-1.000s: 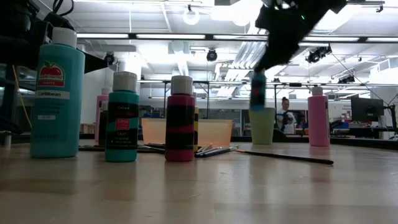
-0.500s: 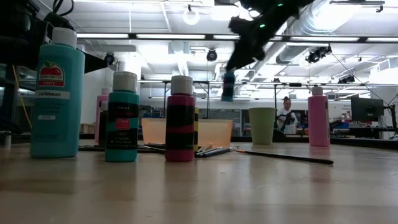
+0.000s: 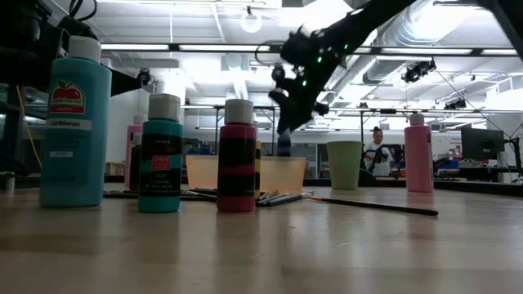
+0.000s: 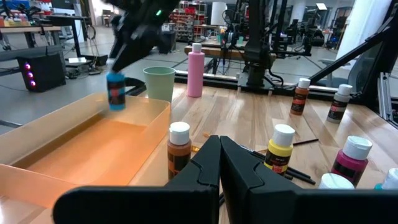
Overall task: Pick & Place Paint Supplies
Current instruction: Put the small blue paint bottle into the orange bin
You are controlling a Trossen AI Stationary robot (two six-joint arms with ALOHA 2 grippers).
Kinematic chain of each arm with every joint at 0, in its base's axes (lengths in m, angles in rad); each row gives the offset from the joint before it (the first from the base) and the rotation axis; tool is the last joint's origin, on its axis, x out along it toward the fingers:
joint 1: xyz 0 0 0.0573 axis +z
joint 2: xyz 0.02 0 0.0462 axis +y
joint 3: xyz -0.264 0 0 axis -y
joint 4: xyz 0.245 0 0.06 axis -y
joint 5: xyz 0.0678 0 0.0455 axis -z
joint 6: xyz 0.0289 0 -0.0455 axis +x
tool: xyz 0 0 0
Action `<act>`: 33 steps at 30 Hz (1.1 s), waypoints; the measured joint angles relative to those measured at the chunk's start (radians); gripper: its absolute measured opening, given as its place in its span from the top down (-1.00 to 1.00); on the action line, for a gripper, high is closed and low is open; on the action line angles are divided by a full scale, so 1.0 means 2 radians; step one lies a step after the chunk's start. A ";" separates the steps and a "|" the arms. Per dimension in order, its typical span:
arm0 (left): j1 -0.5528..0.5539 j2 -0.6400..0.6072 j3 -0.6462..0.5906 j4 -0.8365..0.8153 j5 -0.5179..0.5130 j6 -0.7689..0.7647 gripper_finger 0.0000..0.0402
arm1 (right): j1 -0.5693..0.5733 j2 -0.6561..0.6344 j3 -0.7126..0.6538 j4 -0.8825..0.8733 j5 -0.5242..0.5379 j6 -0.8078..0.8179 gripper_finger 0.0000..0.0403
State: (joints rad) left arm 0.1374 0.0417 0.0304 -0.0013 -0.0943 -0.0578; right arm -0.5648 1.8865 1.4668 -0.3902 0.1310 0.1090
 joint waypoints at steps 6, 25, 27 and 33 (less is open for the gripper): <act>0.000 0.000 0.000 0.000 0.000 0.000 1.00 | -0.018 0.033 0.007 0.013 0.000 0.034 0.39; 0.000 0.000 0.000 0.000 0.000 0.000 1.00 | -0.050 0.048 0.007 0.028 -0.046 -0.049 0.36; 0.000 0.000 0.000 0.000 0.000 0.000 1.00 | -0.049 0.052 0.006 0.033 -0.054 -0.068 0.35; 0.000 0.000 0.000 0.000 0.001 0.000 1.00 | -0.052 0.057 0.006 0.033 -0.050 -0.072 0.36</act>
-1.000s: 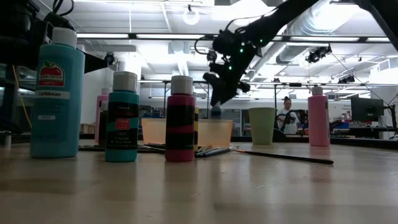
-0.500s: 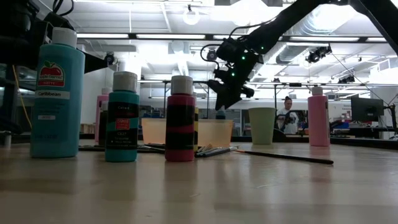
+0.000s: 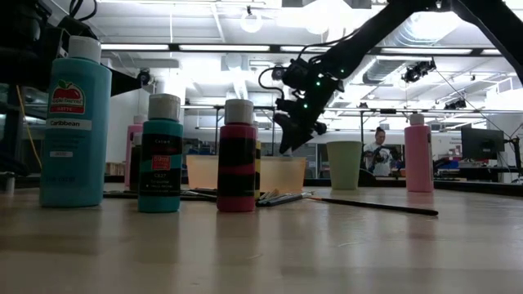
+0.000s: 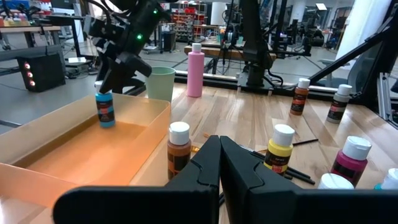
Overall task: Pick & Place Paint Supplies
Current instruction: Put the small blue paint bottle into the orange bin
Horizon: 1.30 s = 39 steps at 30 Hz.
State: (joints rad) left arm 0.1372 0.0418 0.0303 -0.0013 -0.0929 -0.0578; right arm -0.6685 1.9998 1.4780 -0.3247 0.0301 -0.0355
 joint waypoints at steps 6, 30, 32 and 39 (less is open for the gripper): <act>0.000 0.000 0.000 0.000 0.001 0.000 1.00 | -0.004 0.001 0.000 0.000 0.002 -0.020 0.35; 0.000 0.000 0.000 0.000 0.002 0.000 1.00 | -0.004 0.001 0.000 0.000 -0.004 -0.008 0.32; 0.000 0.000 0.000 0.000 0.002 0.000 1.00 | -0.004 0.001 0.000 0.000 -0.004 -0.007 0.32; 0.000 0.000 0.000 0.000 0.002 0.000 1.00 | -0.004 0.001 0.000 0.000 -0.003 -0.005 0.07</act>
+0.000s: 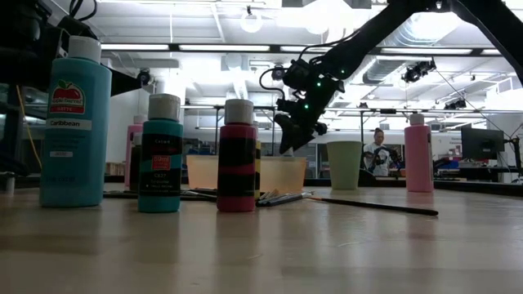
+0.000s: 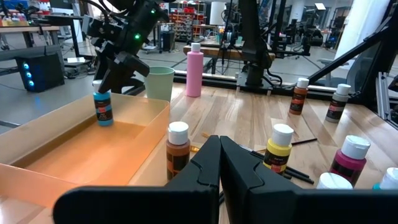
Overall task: Pick & Place Paint Supplies
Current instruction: Put the small blue paint bottle into the orange bin, then put the small orange paint bottle into the orange bin
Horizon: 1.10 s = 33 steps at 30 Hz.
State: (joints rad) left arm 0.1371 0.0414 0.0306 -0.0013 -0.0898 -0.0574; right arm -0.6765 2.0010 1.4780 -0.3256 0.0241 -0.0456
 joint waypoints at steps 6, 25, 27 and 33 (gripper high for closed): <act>0.000 0.000 0.000 0.000 0.000 0.000 1.00 | 0.000 -0.005 0.000 -0.010 0.006 0.000 -0.19; 0.000 0.000 0.000 0.000 0.000 0.000 1.00 | 0.040 -0.158 0.001 -0.295 -0.030 0.123 -0.25; 0.000 0.000 0.000 0.000 0.000 0.000 1.00 | 0.050 -0.178 -0.005 -0.336 -0.037 0.142 -0.25; 0.000 0.000 0.000 0.000 0.000 0.000 1.00 | 0.103 -0.264 -0.081 -0.363 -0.040 0.236 -0.25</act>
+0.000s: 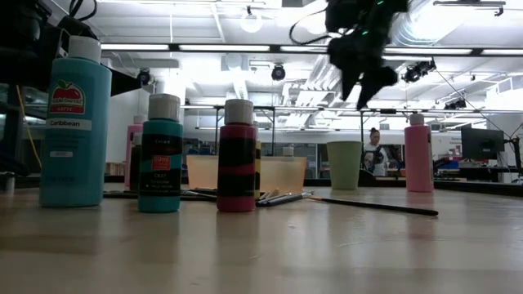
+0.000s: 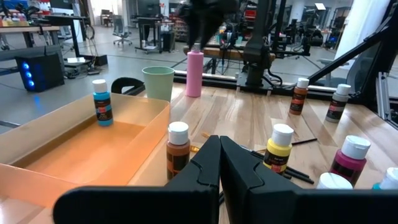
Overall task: Pick & Place Paint Supplies
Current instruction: Put the small orange paint bottle into the orange bin
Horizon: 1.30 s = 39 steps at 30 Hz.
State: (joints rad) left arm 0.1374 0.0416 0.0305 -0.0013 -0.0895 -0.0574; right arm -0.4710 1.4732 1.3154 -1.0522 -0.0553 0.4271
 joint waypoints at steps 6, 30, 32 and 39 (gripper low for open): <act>0.000 0.000 0.000 0.000 0.000 0.000 1.00 | 0.076 -0.097 -0.108 -0.009 -0.001 0.096 -0.25; 0.000 0.000 0.000 0.000 0.000 0.000 1.00 | 0.445 -0.213 -0.255 -0.018 0.032 0.536 -0.25; 0.000 0.000 0.000 0.000 0.000 0.000 1.00 | 0.459 -0.208 -0.255 -0.017 0.036 0.551 -0.25; 0.000 0.000 0.000 0.000 0.000 0.000 1.00 | 0.491 -0.171 -0.255 -0.011 0.036 0.582 -0.25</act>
State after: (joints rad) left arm 0.1374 0.0414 0.0306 -0.0013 -0.0896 -0.0575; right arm 0.5117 1.1310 0.8062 -1.0733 0.0166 1.5909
